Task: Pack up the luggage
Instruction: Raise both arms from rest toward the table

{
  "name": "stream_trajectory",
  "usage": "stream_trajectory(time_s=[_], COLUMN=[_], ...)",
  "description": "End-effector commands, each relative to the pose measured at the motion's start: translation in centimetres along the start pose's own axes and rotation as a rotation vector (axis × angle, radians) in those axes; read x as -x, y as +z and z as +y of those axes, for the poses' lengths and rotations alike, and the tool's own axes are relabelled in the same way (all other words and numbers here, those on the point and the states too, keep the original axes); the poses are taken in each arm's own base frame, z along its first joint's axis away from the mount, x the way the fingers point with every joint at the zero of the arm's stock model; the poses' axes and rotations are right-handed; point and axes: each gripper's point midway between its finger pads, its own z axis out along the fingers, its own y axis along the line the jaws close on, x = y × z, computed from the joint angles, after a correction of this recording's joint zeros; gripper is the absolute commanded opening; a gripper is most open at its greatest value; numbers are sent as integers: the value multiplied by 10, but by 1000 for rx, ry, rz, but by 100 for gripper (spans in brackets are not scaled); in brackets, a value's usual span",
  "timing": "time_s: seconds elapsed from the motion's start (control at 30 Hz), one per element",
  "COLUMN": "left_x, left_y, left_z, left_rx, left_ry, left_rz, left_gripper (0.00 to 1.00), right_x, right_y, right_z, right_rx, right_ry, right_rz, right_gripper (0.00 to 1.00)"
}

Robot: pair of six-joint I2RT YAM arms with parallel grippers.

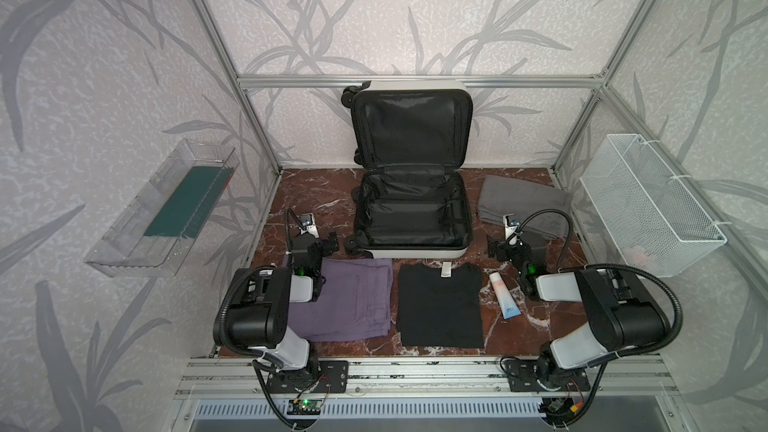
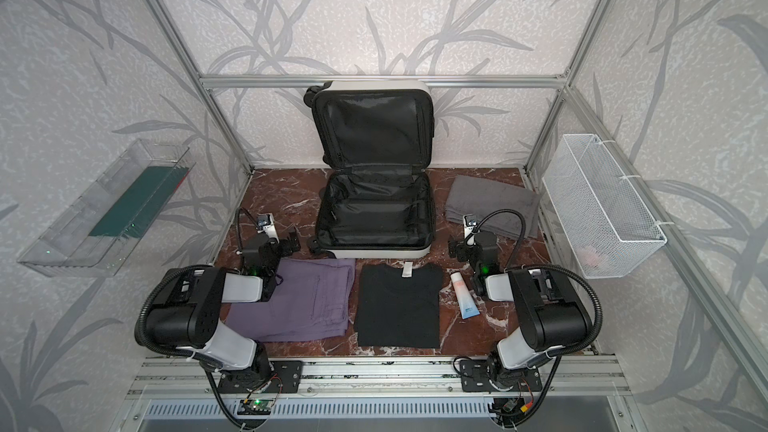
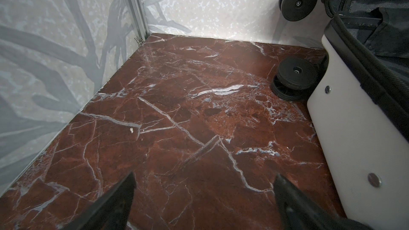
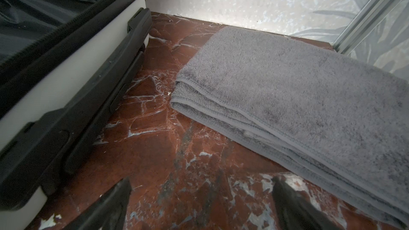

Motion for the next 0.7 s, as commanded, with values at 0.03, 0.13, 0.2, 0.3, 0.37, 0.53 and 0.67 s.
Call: stream_trajectory(time_s=[0.03, 0.13, 0.2, 0.3, 0.37, 0.53, 0.67], left_x=[9, 8, 8, 9, 8, 11, 28], left_y=[3, 3, 3, 3, 2, 1, -11], left_z=[-2, -1, -1, -1, -2, 3, 17], left_rx=[-8, -8, -7, -8, -10, 17, 97], left_ry=[6, 6, 6, 6, 6, -2, -31], left_rz=[-20, -17, -17, -18, -18, -24, -36], left_gripper=[99, 99, 99, 99, 99, 98, 98], right_x=[19, 22, 36, 39, 44, 46, 51], right_y=[2, 1, -9, -22, -28, -38, -45], right_z=[-3, -4, -2, -15, -19, -24, -1], right_rx=[18, 32, 43, -25, -44, -84, 49], right_ry=[19, 29, 11, 85, 136, 428, 395], right_rz=[-47, -63, -103, 16, 61, 124, 206], right_gripper=[99, 99, 99, 99, 99, 99, 99])
